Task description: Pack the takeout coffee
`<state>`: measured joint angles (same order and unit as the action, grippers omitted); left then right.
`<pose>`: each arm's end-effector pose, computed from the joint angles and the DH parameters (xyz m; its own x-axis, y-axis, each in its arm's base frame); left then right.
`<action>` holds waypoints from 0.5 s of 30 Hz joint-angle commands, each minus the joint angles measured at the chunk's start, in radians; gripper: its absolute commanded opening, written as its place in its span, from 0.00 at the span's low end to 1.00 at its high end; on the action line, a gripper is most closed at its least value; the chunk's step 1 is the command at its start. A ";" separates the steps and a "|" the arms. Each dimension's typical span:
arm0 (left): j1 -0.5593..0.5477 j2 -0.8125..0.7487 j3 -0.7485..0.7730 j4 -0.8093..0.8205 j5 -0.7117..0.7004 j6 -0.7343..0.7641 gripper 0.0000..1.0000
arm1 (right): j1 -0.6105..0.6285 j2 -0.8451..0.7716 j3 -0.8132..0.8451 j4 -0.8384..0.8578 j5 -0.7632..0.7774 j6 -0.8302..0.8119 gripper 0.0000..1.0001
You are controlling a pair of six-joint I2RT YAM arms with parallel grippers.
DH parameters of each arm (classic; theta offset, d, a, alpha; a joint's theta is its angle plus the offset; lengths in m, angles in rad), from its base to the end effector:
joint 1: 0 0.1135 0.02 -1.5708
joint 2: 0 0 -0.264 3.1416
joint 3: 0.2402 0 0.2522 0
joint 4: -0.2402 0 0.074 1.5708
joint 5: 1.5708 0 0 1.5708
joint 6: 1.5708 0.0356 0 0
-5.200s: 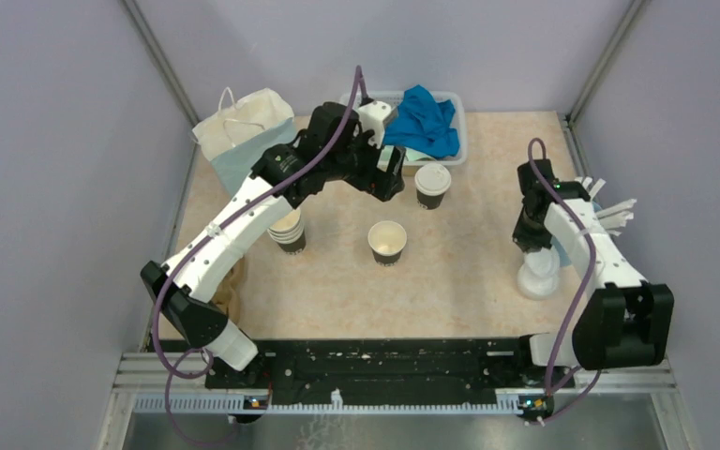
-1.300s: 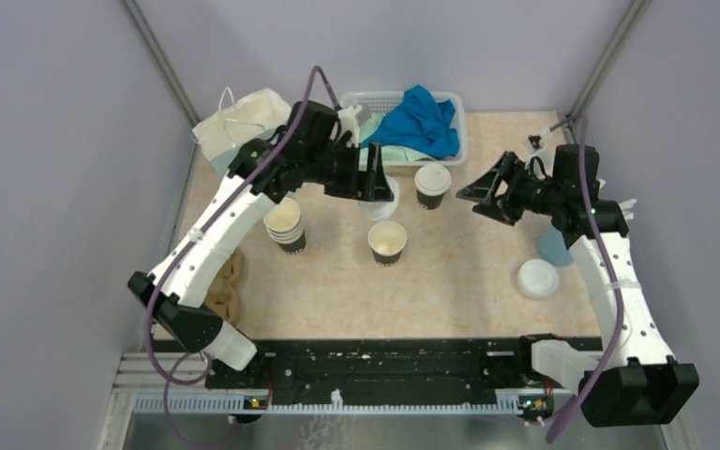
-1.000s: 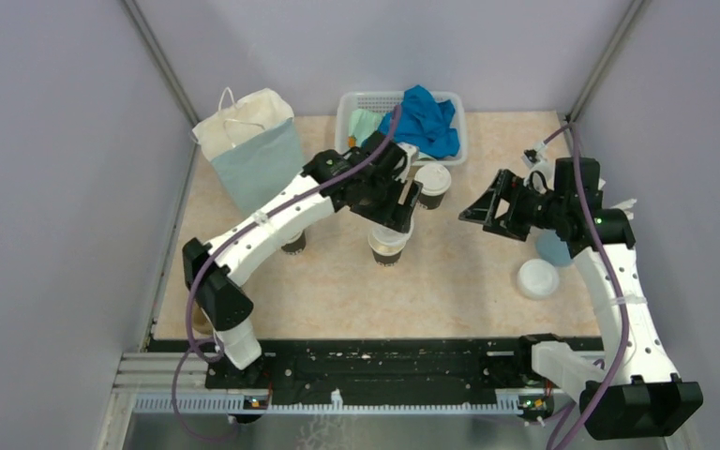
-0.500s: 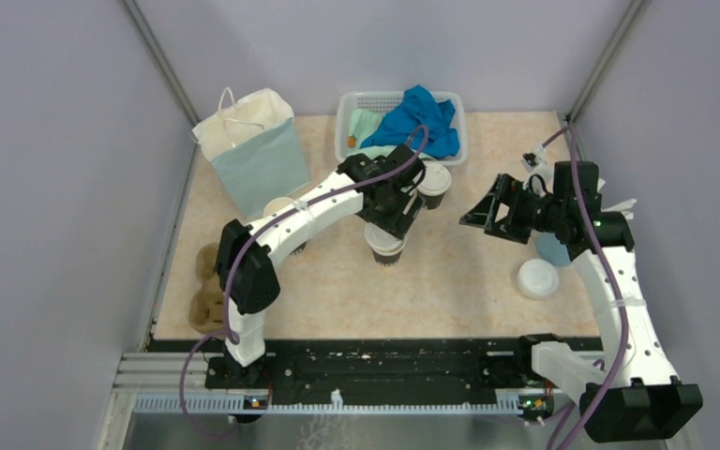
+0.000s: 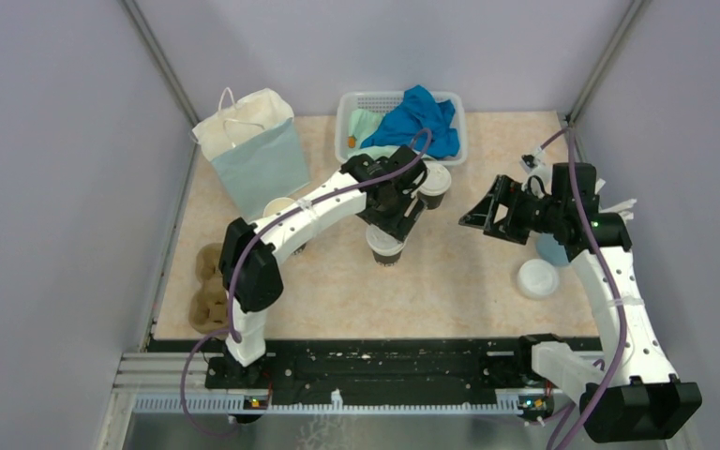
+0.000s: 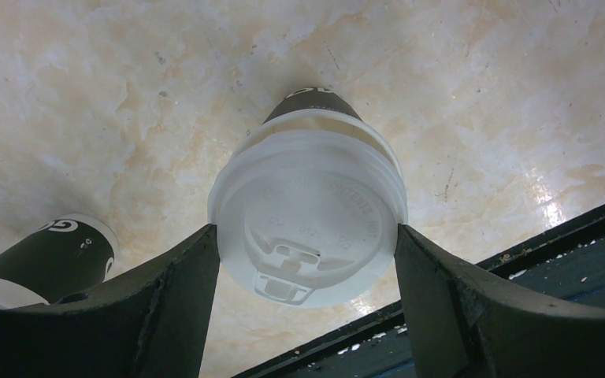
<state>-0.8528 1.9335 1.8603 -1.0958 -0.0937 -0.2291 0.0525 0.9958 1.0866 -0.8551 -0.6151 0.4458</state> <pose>0.2691 -0.3029 0.3015 -0.7545 0.5200 -0.4004 0.5693 0.8221 -0.0050 0.1880 0.0304 0.3457 -0.8214 0.3095 -0.4791 -0.1160 0.7318 0.6716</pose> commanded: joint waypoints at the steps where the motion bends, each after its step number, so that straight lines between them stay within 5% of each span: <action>1: -0.005 0.019 0.049 0.005 0.015 0.025 0.74 | 0.007 -0.013 -0.007 0.033 -0.011 -0.008 0.83; 15: -0.004 0.057 0.071 -0.026 -0.007 0.036 0.76 | 0.007 -0.007 -0.020 0.051 -0.018 -0.007 0.83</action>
<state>-0.8528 1.9968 1.9095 -1.1061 -0.0906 -0.2062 0.0525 0.9962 1.0607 -0.8417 -0.6216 0.4461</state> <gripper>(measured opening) 0.814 0.831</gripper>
